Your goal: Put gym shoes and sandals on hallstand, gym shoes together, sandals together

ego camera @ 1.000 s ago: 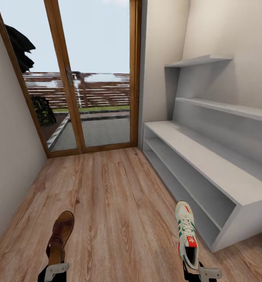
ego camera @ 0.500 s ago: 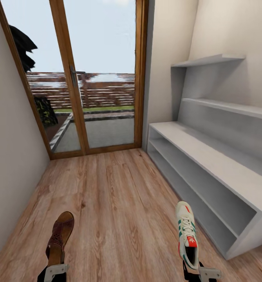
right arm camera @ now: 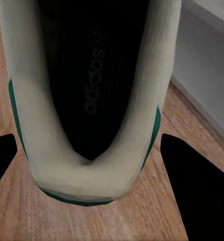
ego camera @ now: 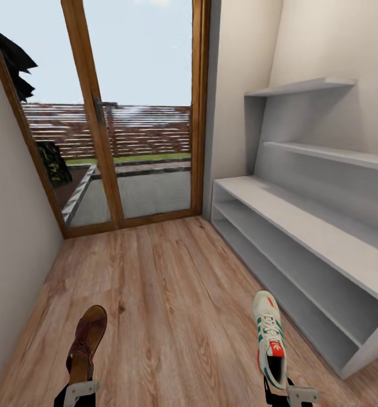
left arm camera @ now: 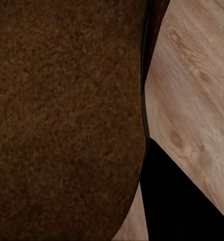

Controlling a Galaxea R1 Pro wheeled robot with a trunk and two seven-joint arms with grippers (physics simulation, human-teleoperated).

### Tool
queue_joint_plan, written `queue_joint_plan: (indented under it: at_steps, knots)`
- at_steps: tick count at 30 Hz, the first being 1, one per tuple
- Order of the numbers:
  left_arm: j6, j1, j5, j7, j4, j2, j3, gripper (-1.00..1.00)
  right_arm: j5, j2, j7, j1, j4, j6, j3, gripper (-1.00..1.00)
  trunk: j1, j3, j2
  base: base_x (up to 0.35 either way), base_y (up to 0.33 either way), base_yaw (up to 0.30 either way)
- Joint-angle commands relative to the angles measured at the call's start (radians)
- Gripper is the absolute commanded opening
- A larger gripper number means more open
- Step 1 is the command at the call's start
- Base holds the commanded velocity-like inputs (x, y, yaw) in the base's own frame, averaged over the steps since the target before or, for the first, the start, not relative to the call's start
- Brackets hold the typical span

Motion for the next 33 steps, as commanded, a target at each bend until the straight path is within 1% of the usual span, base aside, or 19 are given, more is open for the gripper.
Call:
queue_joint_plan:
  at_steps: [1,21,33]
  knots:
    - [-0.002,0.0,0.001,-0.004,0.001,0.0,0.002,-1.0,0.006,0.0,-0.003,-0.001,0.001,-0.003,-0.004,-1.0,0.0,-0.001,0.0,0.198,0.283,-0.259]
    - [-0.002,0.0,0.002,-0.004,0.001,0.0,0.002,-1.0,0.006,0.0,-0.003,-0.001,0.001,-0.003,-0.005,-1.0,0.0,-0.001,0.0,0.225,0.267,-0.263]
    - [-0.002,0.0,0.001,-0.004,0.001,0.0,0.002,-1.0,0.006,0.0,-0.003,-0.001,0.001,-0.003,-0.004,-1.0,0.0,0.003,0.0,0.277,0.23,-0.264]
